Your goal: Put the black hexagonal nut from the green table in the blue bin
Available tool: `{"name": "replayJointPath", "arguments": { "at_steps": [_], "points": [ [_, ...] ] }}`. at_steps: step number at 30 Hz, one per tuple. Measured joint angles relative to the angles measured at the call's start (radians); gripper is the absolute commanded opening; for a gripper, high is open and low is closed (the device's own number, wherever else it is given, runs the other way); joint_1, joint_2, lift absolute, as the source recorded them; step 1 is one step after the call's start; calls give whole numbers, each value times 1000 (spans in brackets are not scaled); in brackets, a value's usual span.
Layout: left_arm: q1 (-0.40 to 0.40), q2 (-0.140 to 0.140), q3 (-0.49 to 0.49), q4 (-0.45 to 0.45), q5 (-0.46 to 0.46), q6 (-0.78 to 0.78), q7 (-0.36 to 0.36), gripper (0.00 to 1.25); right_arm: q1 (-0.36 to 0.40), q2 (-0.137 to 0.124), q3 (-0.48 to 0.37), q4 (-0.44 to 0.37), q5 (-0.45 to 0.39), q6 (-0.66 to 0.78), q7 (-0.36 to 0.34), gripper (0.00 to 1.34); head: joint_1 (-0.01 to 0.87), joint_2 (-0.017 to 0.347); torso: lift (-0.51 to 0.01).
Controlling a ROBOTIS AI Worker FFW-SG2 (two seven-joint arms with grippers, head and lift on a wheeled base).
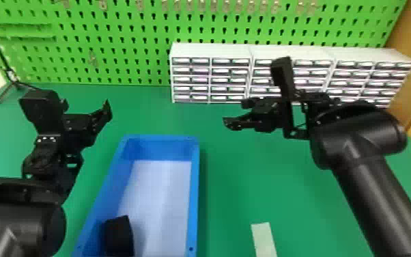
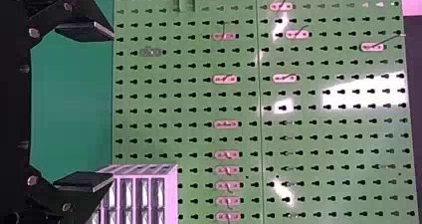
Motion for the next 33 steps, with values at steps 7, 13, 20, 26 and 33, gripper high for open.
{"name": "replayJointPath", "arguments": {
  "at_steps": [7,13,20,26,33],
  "points": [
    [0,-1,-5,0,4,-1,3,982,50,18,-103,22,-12,-57,-93,1045,683,28,-96],
    [2,-2,-9,0,10,-1,5,982,91,40,-176,25,-24,-114,-192,1045,683,28,-96],
    [3,-9,-13,0,12,-1,8,982,144,62,-234,25,-67,-177,-332,1043,683,28,-96],
    [5,-18,-9,0,10,-1,8,982,186,84,-272,25,-95,-221,-419,1043,683,28,-96],
    [7,-27,-4,0,4,-1,8,982,233,107,-285,23,-115,-304,-528,1043,683,28,-96]
  ]
}}
